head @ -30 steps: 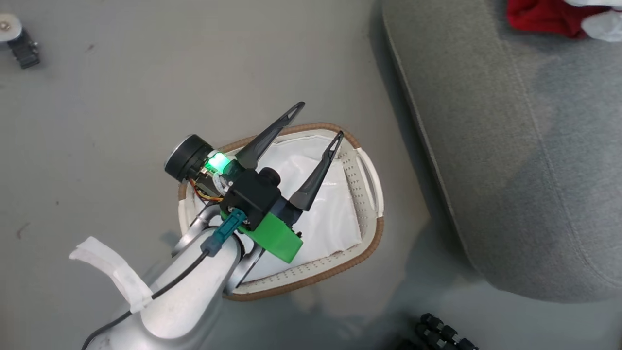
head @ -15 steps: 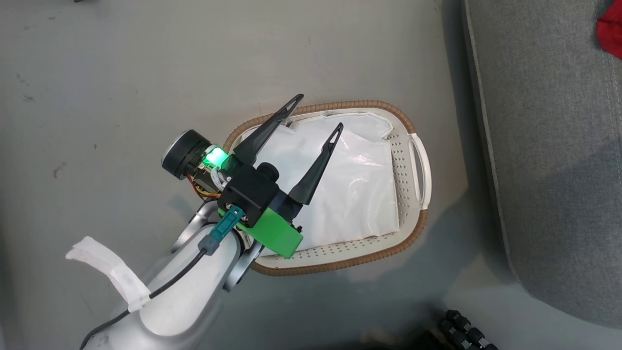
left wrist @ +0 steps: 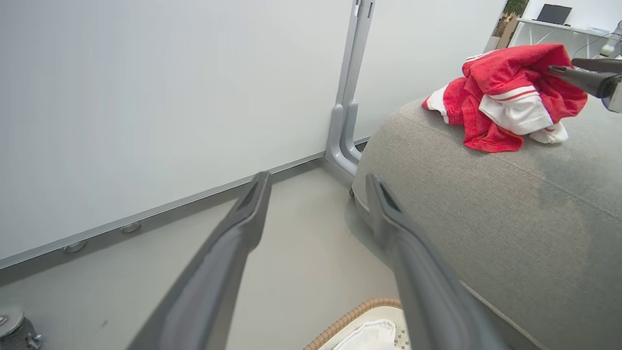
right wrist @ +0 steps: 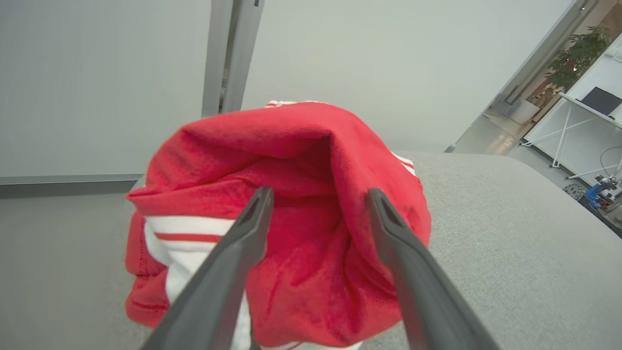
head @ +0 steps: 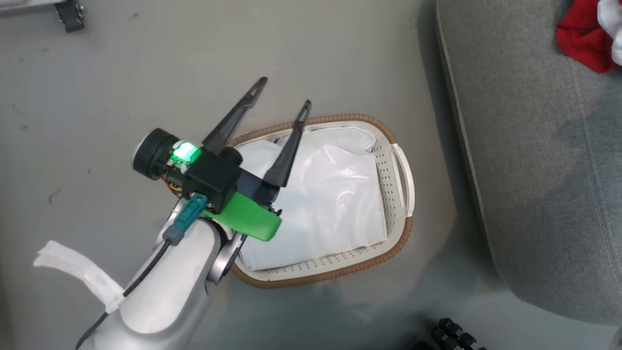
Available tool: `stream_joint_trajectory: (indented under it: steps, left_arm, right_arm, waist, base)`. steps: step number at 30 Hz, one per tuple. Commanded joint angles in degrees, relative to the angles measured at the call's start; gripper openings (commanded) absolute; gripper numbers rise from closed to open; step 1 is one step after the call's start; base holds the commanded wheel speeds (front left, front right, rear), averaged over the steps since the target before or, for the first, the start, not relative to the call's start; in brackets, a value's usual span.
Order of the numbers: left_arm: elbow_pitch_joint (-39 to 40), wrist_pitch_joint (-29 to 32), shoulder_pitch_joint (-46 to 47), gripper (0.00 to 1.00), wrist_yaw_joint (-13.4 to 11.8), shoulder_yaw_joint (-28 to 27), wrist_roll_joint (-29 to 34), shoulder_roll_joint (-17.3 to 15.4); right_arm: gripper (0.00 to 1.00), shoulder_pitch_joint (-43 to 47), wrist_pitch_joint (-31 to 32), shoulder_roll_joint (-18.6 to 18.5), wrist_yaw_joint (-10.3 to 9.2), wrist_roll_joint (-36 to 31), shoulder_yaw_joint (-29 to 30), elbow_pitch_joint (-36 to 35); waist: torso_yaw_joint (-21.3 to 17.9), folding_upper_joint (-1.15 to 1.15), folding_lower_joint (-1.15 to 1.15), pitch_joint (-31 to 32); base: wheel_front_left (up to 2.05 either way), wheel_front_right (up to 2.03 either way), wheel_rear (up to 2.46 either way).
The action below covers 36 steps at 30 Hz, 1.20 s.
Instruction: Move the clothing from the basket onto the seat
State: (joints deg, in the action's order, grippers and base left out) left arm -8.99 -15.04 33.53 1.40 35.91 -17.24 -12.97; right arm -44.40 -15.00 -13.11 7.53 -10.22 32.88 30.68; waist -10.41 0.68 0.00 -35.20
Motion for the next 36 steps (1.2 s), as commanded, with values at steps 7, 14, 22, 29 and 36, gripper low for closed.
stream_joint_trajectory:
  steps: [7,14,22,29,36]
  left_arm:
    - [0.3,-0.1,-4.4,1.00,-1.6,-6.7,-1.6,1.3]
    - [-1.0,-0.1,-10.5,1.00,-2.3,-14.6,-2.0,3.5]
    - [-1.9,-0.1,-20.7,1.00,-2.0,-25.2,-1.5,4.9]
    - [-1.1,-0.1,-29.4,1.00,0.0,-32.9,-0.4,6.8]
    - [-0.3,-0.1,-36.2,1.00,2.5,-36.8,0.8,8.6]
  right_arm:
    - [1.00,3.0,-0.3,1.1,-0.08,2.6,-7.4,-3.4]
    - [1.00,3.8,-0.3,3.2,-0.08,4.2,-16.5,-1.4]
    - [1.00,9.4,-0.3,8.3,-0.08,9.2,-23.7,-0.7]
    - [1.00,18.6,-0.3,10.2,-0.08,15.1,-28.7,-3.4]
    - [1.00,28.6,-0.3,10.1,-0.08,21.4,-33.8,-6.6]
  waist:
    - [2.0,-0.68,0.00,7.9]
    - [6.5,-0.68,0.00,16.0]
    - [10.7,-0.68,0.00,23.5]
    - [12.4,-0.68,0.00,27.7]
    - [12.3,-0.68,0.00,31.0]
  base:
    - [0.00,0.00,0.00]
    - [0.00,0.00,0.00]
    - [0.00,0.00,0.00]
    - [0.00,0.00,0.00]
    - [0.00,0.00,0.00]
